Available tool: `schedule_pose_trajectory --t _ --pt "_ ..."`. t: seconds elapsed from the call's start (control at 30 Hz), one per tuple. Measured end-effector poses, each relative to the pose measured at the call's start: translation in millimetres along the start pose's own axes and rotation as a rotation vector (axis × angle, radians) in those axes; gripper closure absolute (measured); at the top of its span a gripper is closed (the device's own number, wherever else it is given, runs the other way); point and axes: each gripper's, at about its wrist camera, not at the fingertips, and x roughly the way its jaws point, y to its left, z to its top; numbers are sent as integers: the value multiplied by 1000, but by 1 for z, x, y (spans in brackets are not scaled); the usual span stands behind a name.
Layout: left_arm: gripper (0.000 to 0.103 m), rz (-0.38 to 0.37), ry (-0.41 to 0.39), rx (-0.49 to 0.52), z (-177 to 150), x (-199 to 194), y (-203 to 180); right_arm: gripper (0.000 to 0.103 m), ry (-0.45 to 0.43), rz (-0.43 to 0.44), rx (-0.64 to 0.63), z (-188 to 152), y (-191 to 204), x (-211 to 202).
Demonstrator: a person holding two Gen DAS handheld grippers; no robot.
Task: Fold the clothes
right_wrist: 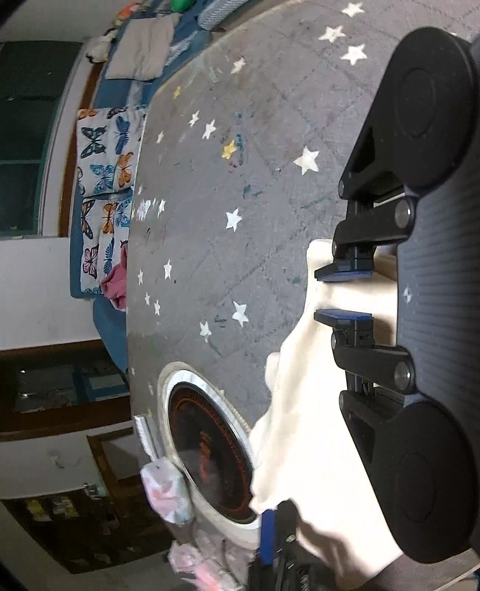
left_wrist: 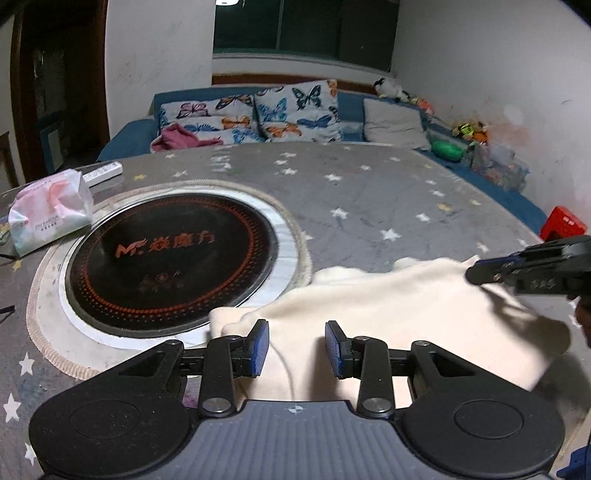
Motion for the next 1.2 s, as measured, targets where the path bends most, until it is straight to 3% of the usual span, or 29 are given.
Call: schedule_pose_trajectory --t 0.3,0.5,0.7,0.87,0.93,1.2 --pt "65 -18 -22 0 0 -14 -5 89 -58 6 -65 9 0 -42" --pt "65 -69 -53 52 -9 -35 -26 89 -51 59 -147 -11 24 -71" --pt "65 -100 -36 82 -24 -40 -38 89 -29 83 -177 -37 39 -77" --pt "65 -90 -28 76 -30 -41 -36 88 2 51 -162 -58 28 -63" --pt "65 -85 -28 72 -31 -42 -35 88 -7 72 -113 -57 21 -63" --pt "65 -63 -22 49 -39 -46 -27 88 -45 88 -170 -53 36 -79"
